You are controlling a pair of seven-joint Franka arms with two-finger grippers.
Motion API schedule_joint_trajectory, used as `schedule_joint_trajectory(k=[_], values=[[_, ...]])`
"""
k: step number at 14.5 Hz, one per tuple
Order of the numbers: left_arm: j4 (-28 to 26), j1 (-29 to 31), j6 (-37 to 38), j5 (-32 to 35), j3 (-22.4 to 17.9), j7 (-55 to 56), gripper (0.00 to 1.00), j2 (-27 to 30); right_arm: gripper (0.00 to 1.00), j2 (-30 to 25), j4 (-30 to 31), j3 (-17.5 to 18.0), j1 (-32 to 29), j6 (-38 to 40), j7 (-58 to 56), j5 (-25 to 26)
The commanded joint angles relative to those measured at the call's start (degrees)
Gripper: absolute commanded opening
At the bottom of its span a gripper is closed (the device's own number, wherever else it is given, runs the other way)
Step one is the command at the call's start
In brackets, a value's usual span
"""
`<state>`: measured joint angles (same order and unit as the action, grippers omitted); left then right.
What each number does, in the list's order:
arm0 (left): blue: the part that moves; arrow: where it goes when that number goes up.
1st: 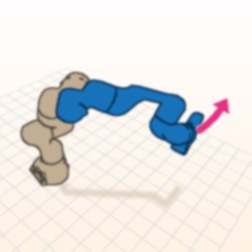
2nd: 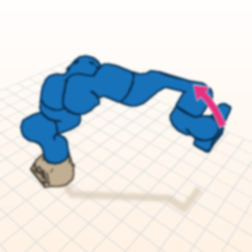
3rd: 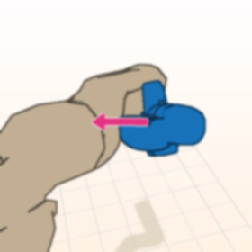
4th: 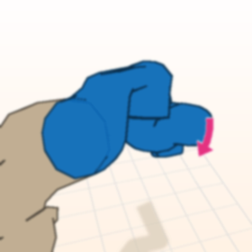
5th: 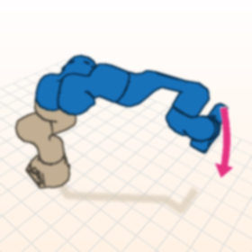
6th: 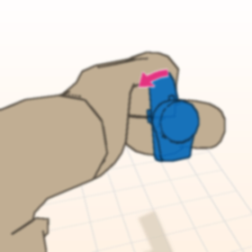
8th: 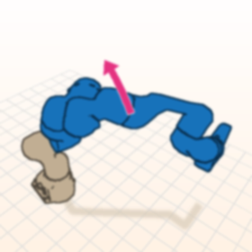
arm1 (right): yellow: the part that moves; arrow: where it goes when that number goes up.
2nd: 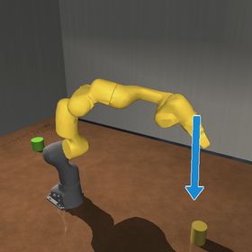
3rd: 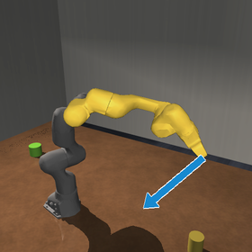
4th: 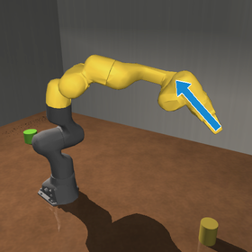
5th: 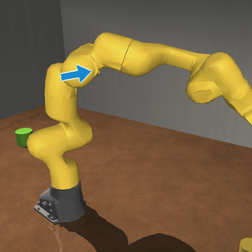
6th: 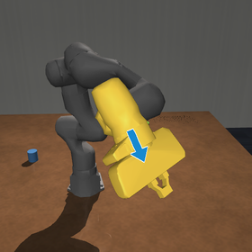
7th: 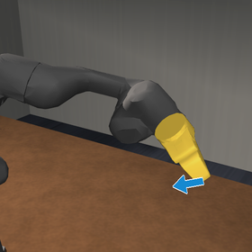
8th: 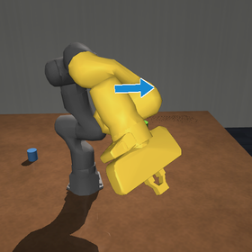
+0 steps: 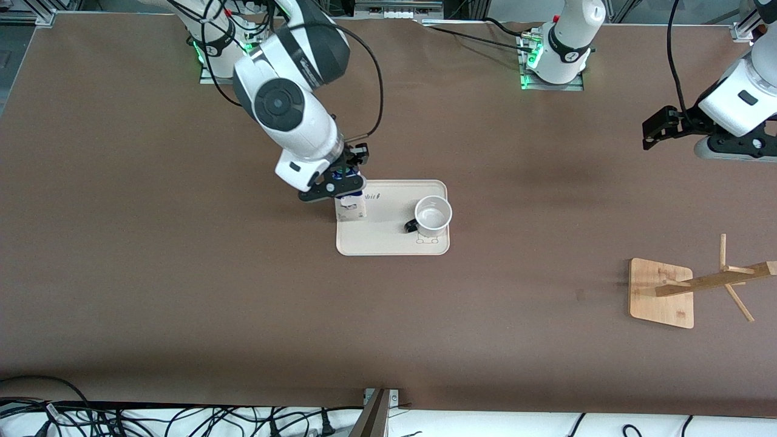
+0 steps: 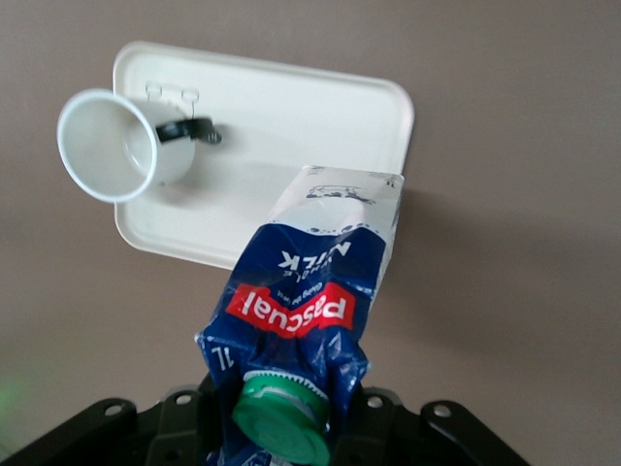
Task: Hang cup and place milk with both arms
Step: 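Lift the carton off the tray while the left gripper reaches the mug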
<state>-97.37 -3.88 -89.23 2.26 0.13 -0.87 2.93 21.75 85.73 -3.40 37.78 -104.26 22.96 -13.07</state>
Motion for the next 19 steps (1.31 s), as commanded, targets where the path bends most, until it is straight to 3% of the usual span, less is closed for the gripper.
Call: schedule_joint_trajectory(k=[1, 5, 10, 13, 15, 19], values=[[3.0, -1.8, 4.1, -1.1, 2.3, -0.4, 1.00, -2.0, 0.43, -4.7, 1.5, -4.9, 0.3, 0.8, 2.6, -0.6], [5.2, -4.3, 4.1, -1.7, 5.3, -0.7, 1.00, -6.3, 0.43, -6.1, 1.5, -13.0, 0.3, 1.9, 1.8, 3.0], [6.8, -15.2, 1.7, -2.3, 6.2, -1.0, 1.00, -14.3, 0.43, -5.6, 1.3, -19.3, -0.1, 2.4, -4.0, 3.3], [6.2, -23.7, -5.9, -0.8, 6.4, -1.1, 1.00, -20.9, 0.43, -4.7, 1.4, -21.6, -1.3, 4.4, -17.1, 3.3], [5.4, -27.7, -13.0, 3.7, 6.5, -1.2, 1.00, -24.6, 0.43, -4.2, 1.7, -21.8, -2.8, 6.4, -22.1, 3.8], [0.7, -29.7, -28.7, 4.5, 6.5, -7.1, 1.00, -28.2, 0.43, -3.6, 2.0, -21.8, -6.8, 12.0, -26.7, 3.7]])
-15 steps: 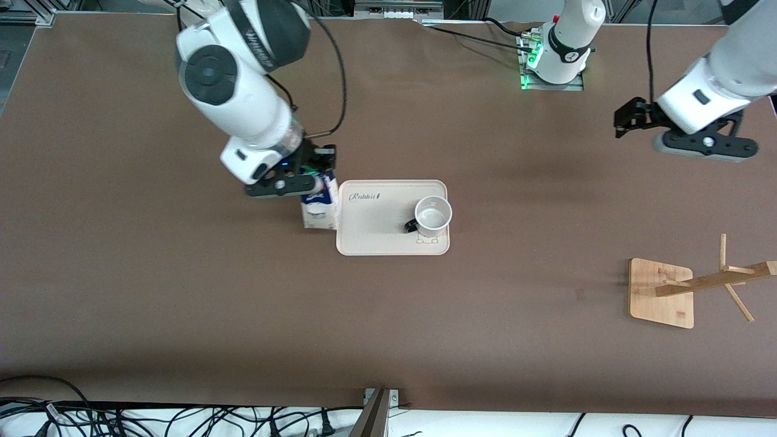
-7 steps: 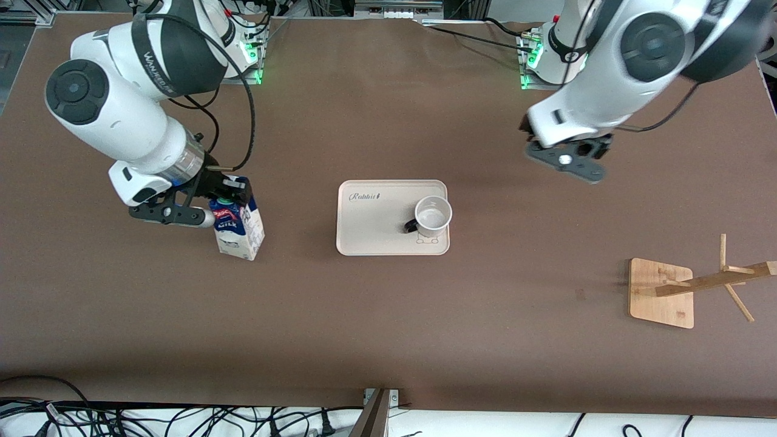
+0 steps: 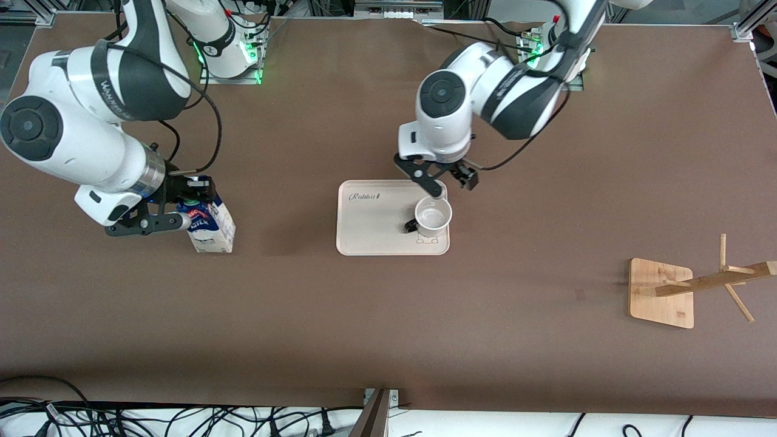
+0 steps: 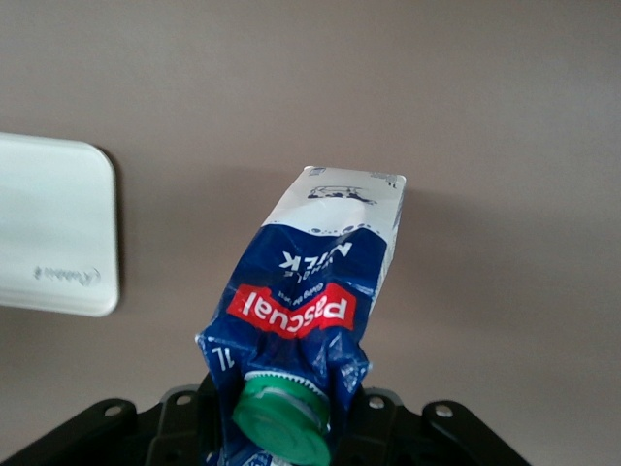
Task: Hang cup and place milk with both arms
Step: 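Set the carton on the table while the left gripper grasps the mug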
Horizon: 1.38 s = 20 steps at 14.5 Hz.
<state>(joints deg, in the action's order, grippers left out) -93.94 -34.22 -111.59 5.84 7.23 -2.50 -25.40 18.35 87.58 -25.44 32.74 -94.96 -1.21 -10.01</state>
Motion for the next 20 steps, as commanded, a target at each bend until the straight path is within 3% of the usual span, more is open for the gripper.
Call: schedule_joint_trajectory(k=[1, 4, 7, 8, 10, 12, 14, 20], values=[[-5.4, 1.2, -11.4, 0.9, -0.7, -8.6, 1.00, 0.1, 0.43, -0.2, 0.4, 0.2, -2.5, 3.8, -3.1, 0.6], [-12.3, 0.6, -23.9, 0.8, -0.7, -10.3, 1.00, -0.4, 0.44, -0.2, 3.1, 0.1, -4.4, 4.4, -6.4, 0.6], [-14.5, -0.2, -26.3, 6.0, -0.7, -10.3, 1.00, -1.8, 0.44, 0.5, 5.9, 0.2, -5.4, 3.6, -9.3, 0.6], [-14.6, -0.1, -27.0, 7.8, -0.7, -10.2, 0.94, -2.3, 0.44, 0.5, 6.9, 0.2, -5.4, 3.5, -9.4, 0.4], [-14.6, -0.2, -27.8, 8.3, -0.7, -10.2, 0.62, -3.5, 0.44, 0.5, 8.5, 0.2, -5.3, 2.9, -9.4, 0.3], [-14.5, -0.3, -29.9, 8.4, -0.7, -10.2, 0.40, -5.1, 0.44, 0.5, 11.1, 0.3, -5.3, 0.3, -9.5, 0.3], [-14.4, -0.3, -30.9, 8.3, -0.7, -10.2, 0.00, -5.4, 0.44, 0.5, 13.7, 0.3, -5.3, -2.4, -9.6, 0.3], [-13.5, -0.3, -30.4, 7.9, -0.5, -9.1, 0.00, -1.5, 0.44, 4.6, 14.7, 0.5, -5.3, -7.1, -12.3, 0.1]])
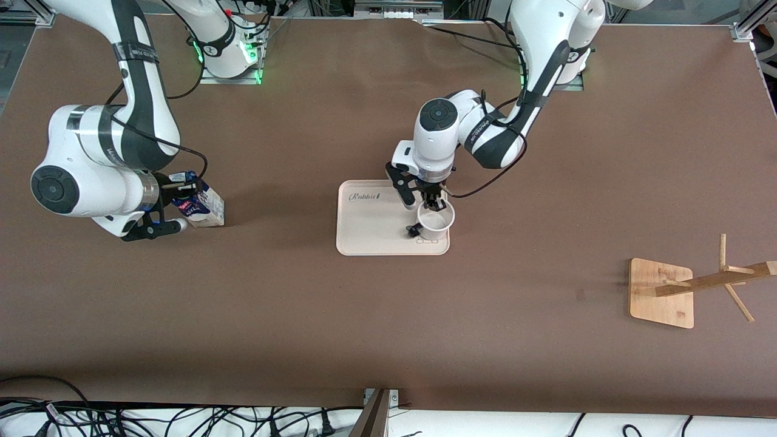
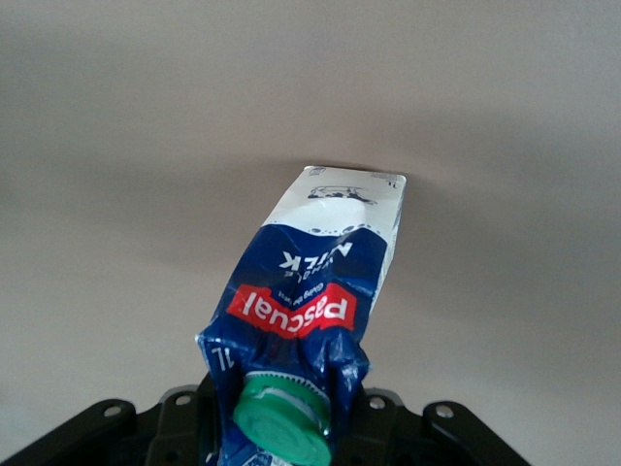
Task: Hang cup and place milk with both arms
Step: 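Set the carton on the table while the left gripper grasps the mug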
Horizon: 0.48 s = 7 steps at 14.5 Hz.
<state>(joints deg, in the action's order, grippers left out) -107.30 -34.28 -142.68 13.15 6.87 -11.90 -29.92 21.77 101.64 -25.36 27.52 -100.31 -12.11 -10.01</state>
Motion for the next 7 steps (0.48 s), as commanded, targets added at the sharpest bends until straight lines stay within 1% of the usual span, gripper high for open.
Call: schedule_joint_trajectory(k=[1, 2, 3, 4, 7], values=[[0.2, -0.1, 1.1, 0.5, -0.3, 1.2, 0.00, 4.1, 0.44, 1.3, 0.7, 0.5, -0.1, -1.7, -1.5, 0.0], [0.4, 0.1, 2.1, 0.1, -0.3, 1.7, 0.00, 5.4, 0.45, 1.4, 0.7, 0.5, -0.1, -1.8, -1.5, -0.1], [1.0, 0.4, 4.3, 0.0, -0.4, 2.3, 0.00, 7.0, 0.63, 1.8, 0.6, 0.5, -0.1, -1.9, -1.5, -0.4], [2.1, 1.7, 7.8, 0.0, -0.5, 3.0, 0.00, 8.8, 1.00, 1.8, 0.2, 0.5, -0.1, -1.7, -1.4, -0.7], [8.4, 6.9, 20.0, 0.2, -1.0, 3.4, 0.00, 11.5, 1.00, 1.3, 0.0, 0.5, -0.2, -1.2, -1.4, -0.7]])
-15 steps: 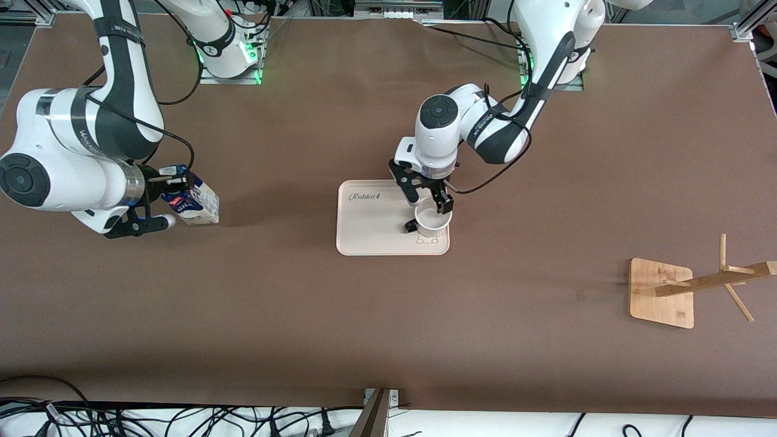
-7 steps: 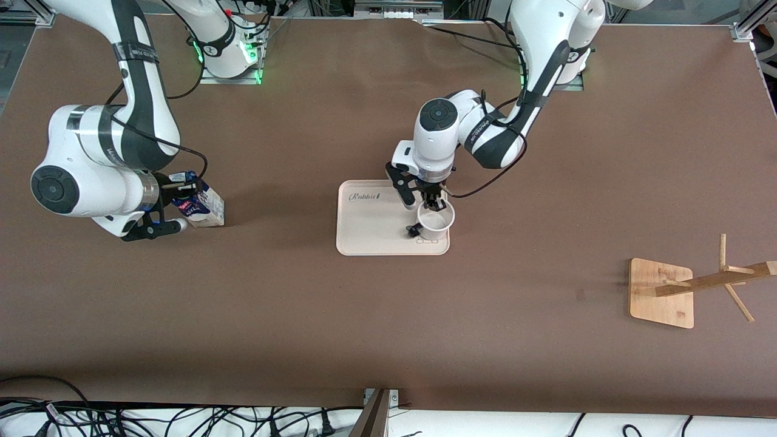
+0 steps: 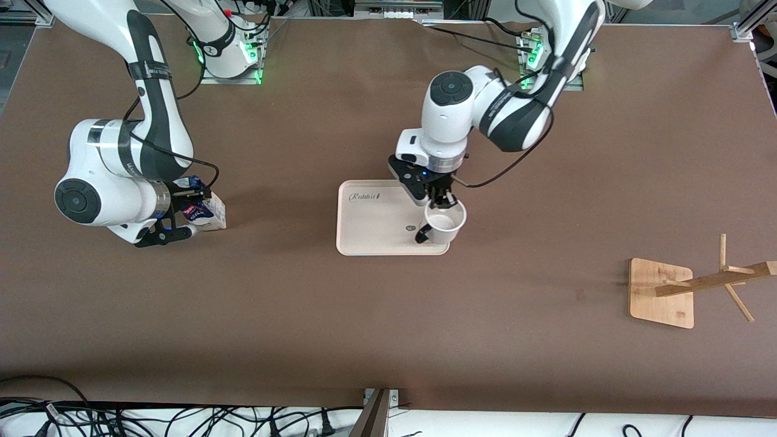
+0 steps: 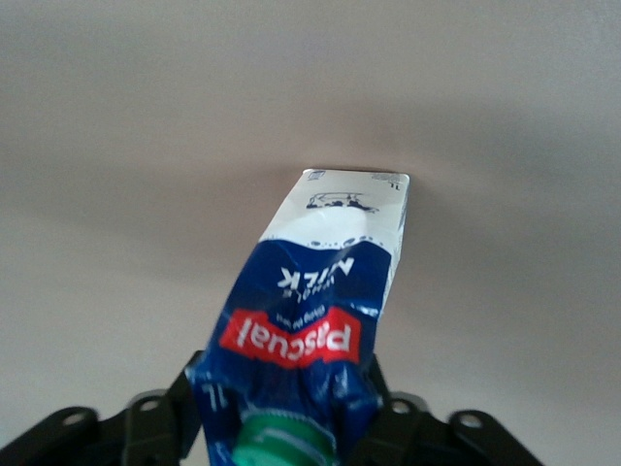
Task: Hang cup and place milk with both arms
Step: 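Carry the mug to the wooden stand while the right gripper withdraws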
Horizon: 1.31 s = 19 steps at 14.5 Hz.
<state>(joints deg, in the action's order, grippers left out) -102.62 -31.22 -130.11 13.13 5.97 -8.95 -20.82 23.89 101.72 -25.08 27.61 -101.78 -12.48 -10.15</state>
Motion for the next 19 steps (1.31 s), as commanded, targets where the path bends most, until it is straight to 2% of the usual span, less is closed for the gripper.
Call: schedule_joint_trajectory(k=[1, 4, 7, 10, 14, 17, 19], values=[[6.6, 5.6, 11.5, 0.1, -0.1, 0.7, 0.00, 2.8, 1.00, -1.1, -0.1, 0.1, -0.3, 0.4, -1.1, -0.6], [17.3, 12.8, 24.2, -0.3, -0.3, 0.7, 0.00, 2.5, 1.00, -2.6, -0.5, -0.2, -0.3, 2.3, -1.1, -0.6], [19.0, 20.1, 30.3, -7.0, -0.4, 0.8, 0.00, 2.8, 1.00, -5.4, -1.5, -1.6, -0.3, 5.7, -1.1, -0.5], [19.9, 27.3, 31.9, -7.8, -0.3, 0.2, 0.00, 3.1, 1.00, -8.2, -5.1, -3.9, -0.3, 10.4, -1.2, -0.2], [21.2, 34.0, 34.0, -8.4, 0.0, -0.3, 0.00, 3.1, 1.00, -10.2, -8.7, -7.6, -0.3, 12.0, -3.2, 1.2], [24.0, 36.5, 34.8, -8.7, -0.3, -3.4, 0.00, 2.7, 1.00, -10.8, -11.2, -10.2, -0.3, 11.9, -4.1, 1.2], [25.7, 38.4, 34.8, -9.4, -0.3, -3.9, 0.00, 2.1, 1.00, -10.8, -13.7, -10.5, -0.1, 11.6, -4.0, 3.2]])
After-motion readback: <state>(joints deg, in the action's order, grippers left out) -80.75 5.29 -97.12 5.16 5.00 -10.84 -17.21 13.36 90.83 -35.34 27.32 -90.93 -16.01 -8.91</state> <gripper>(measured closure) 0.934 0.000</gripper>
